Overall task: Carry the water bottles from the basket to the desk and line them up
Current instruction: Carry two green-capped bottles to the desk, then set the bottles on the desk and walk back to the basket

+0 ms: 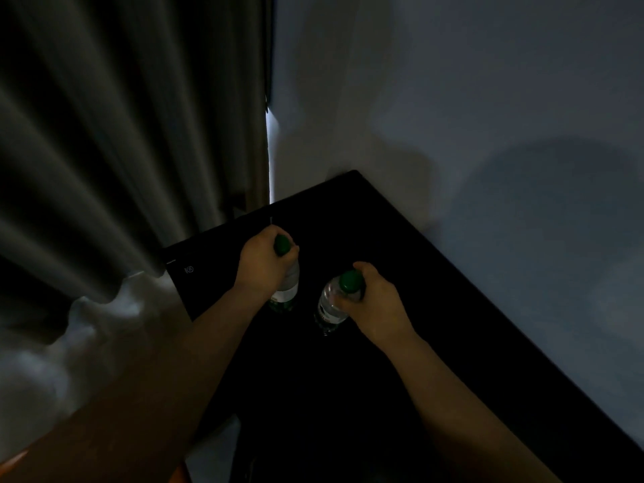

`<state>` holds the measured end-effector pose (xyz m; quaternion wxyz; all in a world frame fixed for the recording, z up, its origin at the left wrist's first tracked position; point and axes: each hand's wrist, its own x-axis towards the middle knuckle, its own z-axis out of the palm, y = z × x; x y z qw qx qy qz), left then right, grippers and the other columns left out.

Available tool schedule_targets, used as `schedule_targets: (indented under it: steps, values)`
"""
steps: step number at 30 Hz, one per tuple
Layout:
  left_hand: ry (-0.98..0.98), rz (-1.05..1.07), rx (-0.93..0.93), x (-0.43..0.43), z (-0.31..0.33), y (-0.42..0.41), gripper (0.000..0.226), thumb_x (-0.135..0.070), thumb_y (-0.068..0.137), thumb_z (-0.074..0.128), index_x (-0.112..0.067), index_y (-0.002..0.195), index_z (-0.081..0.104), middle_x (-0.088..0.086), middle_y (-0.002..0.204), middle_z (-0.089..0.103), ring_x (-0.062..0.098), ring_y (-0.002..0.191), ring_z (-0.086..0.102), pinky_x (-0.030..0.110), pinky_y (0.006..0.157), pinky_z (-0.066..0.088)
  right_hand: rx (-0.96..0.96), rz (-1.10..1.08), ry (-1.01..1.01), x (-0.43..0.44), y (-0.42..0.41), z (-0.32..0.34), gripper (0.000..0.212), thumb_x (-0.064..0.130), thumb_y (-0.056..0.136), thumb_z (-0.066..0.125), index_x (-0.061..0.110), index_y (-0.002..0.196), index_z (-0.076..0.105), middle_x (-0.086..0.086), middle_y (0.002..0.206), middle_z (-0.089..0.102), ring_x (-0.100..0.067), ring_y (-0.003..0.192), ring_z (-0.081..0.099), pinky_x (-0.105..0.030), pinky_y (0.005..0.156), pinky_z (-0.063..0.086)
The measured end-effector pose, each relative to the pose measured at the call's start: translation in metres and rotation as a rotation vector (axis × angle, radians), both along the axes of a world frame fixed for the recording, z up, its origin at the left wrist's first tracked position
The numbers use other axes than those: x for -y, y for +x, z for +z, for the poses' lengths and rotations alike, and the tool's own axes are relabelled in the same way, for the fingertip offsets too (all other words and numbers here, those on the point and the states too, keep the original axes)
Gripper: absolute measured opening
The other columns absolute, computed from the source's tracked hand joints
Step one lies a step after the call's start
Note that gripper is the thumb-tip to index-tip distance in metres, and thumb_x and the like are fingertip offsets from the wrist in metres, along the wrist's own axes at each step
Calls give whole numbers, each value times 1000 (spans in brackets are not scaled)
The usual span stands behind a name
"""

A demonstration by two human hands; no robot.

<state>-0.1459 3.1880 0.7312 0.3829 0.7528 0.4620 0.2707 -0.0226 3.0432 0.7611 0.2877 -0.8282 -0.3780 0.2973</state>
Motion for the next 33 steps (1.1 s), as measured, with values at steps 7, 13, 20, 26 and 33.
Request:
schedule_targets:
  steps: [7, 13, 20, 26, 33]
  values:
    - [221, -254, -284, 18, 32, -17, 54, -15, 81, 71, 0, 129, 52, 19, 131, 53, 33, 117, 54, 33, 99, 42, 154, 113, -212, 69, 5, 12, 60, 30, 84, 70, 11, 136, 46, -8, 131, 55, -19, 117, 54, -22, 95, 42]
    - [320, -412, -422, 70, 62, -31, 53, -23, 80, 71, -7, 127, 54, 13, 124, 59, 28, 111, 56, 32, 93, 46, 201, 192, -279, 122, 4, 33, 34, 25, 86, 66, 8, 115, 61, -5, 113, 63, -17, 103, 59, -23, 86, 46]
    - [164, -789, -662, 155, 78, -43, 42, -36, 87, 62, -22, 126, 52, -3, 123, 56, 11, 107, 54, 19, 84, 43, 145, 204, -191, 179, -5, 52, 31, 26, 87, 65, 13, 116, 61, 3, 107, 60, -7, 94, 53, -16, 82, 44]
    - [38, -834, -575, 216, 78, -46, 43, -35, 86, 65, -24, 126, 53, -5, 124, 55, 6, 107, 52, 16, 88, 42, 95, 130, -163, 236, -22, 60, 38, 27, 86, 67, 16, 121, 58, 2, 111, 59, -9, 98, 55, -18, 85, 45]
    - [31, -948, -555, 252, 80, -43, 40, -36, 88, 62, -23, 124, 54, -5, 123, 56, 8, 109, 53, 24, 93, 47, 1, 17, -287, 304, -39, 59, 24, 33, 82, 70, 43, 92, 51, 14, 99, 57, 1, 85, 57, -16, 71, 47]
